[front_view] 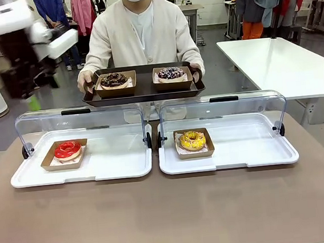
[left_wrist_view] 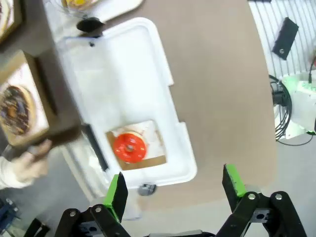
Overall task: Provide the desired donut to the person.
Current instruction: Place the picked Paper togo box onto the Handle tray extended by the person.
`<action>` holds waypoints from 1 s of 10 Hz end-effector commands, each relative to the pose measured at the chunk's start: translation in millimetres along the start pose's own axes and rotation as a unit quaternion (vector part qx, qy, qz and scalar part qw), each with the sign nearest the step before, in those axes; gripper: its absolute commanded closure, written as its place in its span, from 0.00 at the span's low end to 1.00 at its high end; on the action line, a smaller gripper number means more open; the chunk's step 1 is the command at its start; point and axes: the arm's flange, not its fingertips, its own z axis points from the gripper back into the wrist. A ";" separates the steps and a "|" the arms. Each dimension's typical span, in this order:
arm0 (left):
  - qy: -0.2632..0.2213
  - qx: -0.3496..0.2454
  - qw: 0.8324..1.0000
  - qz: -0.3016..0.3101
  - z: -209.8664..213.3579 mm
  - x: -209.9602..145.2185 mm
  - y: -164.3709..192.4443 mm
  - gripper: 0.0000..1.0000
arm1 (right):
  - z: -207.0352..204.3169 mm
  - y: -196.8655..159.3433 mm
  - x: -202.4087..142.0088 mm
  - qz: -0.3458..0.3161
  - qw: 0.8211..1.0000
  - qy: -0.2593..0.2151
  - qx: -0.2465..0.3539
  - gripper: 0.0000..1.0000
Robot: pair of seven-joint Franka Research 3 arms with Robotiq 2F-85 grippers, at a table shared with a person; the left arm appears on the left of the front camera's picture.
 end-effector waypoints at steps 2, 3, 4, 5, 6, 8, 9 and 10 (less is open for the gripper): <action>-0.016 0.005 1.000 0.019 -26.4 -33.3 -12.5 0.00 | 0.4 1.2 0.3 -0.002 1.000 -0.002 0.004 0.00; -0.017 -0.006 1.000 0.026 -32.5 -41.5 -5.4 0.00 | 0.4 1.2 0.3 -0.002 1.000 -0.002 0.004 0.00; -0.021 -0.015 0.999 0.036 -42.2 -45.8 -2.0 0.00 | 0.4 1.2 0.3 -0.002 1.000 -0.002 0.004 0.00; -0.009 -0.020 0.999 0.045 -47.7 -50.2 5.3 0.00 | 0.4 1.2 0.3 -0.002 1.000 -0.002 0.004 0.00; -0.015 -0.013 0.999 0.038 -37.4 -48.2 -14.1 0.00 | 0.4 1.2 0.3 -0.002 1.000 -0.002 0.004 0.00; -0.015 -0.013 0.999 0.038 -37.4 -48.2 -14.1 0.00 | 0.4 1.2 0.3 -0.002 1.000 -0.002 0.004 0.00; -0.015 -0.013 0.999 0.038 -37.4 -48.2 -14.1 0.00 | 0.4 1.2 0.3 -0.002 1.000 -0.002 0.004 0.00; -0.015 -0.013 0.999 0.038 -37.4 -48.2 -14.1 0.00 | 0.4 1.2 0.3 -0.002 1.000 -0.002 0.004 0.00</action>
